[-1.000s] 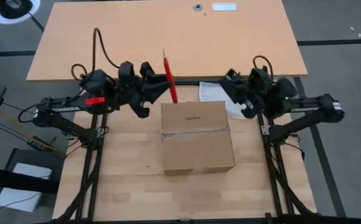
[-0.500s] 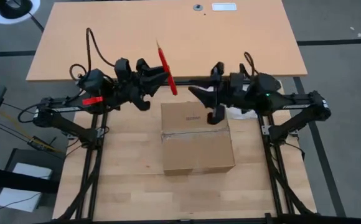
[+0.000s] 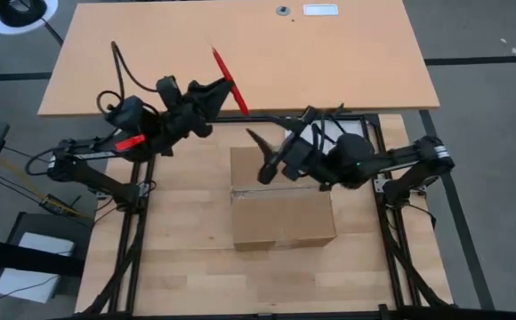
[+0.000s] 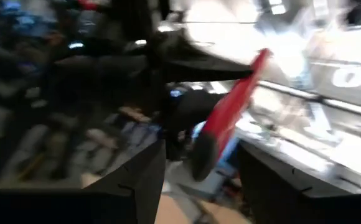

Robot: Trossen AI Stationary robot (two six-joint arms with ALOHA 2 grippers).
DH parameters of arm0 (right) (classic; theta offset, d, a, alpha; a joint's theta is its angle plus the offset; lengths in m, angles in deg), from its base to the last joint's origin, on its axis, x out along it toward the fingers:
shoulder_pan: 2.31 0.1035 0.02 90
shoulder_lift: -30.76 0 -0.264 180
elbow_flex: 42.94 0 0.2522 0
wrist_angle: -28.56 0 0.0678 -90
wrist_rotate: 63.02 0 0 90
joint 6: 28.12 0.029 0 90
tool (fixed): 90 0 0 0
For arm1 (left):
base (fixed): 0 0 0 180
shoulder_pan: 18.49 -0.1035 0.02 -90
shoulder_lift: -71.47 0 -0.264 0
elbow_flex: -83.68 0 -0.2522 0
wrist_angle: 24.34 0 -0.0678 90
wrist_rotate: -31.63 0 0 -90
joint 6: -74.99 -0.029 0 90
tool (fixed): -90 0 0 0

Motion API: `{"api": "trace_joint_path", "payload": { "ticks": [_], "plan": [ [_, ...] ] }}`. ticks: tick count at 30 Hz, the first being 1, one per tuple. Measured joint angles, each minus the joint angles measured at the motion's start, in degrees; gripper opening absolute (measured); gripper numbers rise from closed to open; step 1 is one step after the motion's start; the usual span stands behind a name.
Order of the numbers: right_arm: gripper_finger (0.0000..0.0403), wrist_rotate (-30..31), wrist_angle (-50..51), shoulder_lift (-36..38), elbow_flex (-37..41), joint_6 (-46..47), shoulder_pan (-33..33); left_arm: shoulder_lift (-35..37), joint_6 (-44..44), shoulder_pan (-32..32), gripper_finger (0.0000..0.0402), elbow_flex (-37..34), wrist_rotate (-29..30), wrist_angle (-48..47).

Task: Unpack boxes
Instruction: Open the cardboard box using the red cutter

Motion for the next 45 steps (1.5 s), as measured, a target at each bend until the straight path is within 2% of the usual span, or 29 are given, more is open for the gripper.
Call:
{"api": "trace_joint_path", "payload": {
  "ticks": [4,15,21,28,34,40,45],
  "plan": [
    [0.0195,1.1,-8.31,-1.6,-0.12,-3.28,-0.02,-0.82,0.27,0.57,0.0133,-0.04,-0.31,0.15],
    [0.0177,0.32,-6.11,-1.71,-0.09,-2.89,0.01,-1.33,1.21,0.27,0.0133,-0.04,-1.92,1.52],
    [0.0172,1.79,-3.7,-1.71,-0.04,1.88,-1.57,-2.08,-0.08,0.43,0.0133,-0.02,-4.64,2.51],
    [0.0158,1.85,-4.03,-1.71,-0.04,2.07,-2.51,-3.82,0.48,0.77,0.0133,0.0,-5.03,3.59],
    [0.0119,2.42,-5.47,-1.71,-0.02,0.02,-2.4,-3.89,0.62,0.77,0.0133,0.0,-4.99,3.55],
    [0.0049,3.6,-7.28,-1.43,-0.02,-3.11,-2.34,-3.78,-0.14,0.77,0.0138,0.0,-4.79,3.22],
    [0.0048,5.79,-7.98,-1.36,-0.02,-3.55,-1.78,-3.59,-2.69,0.72,0.0153,0.0,-5.06,2.76]
  ]
}}
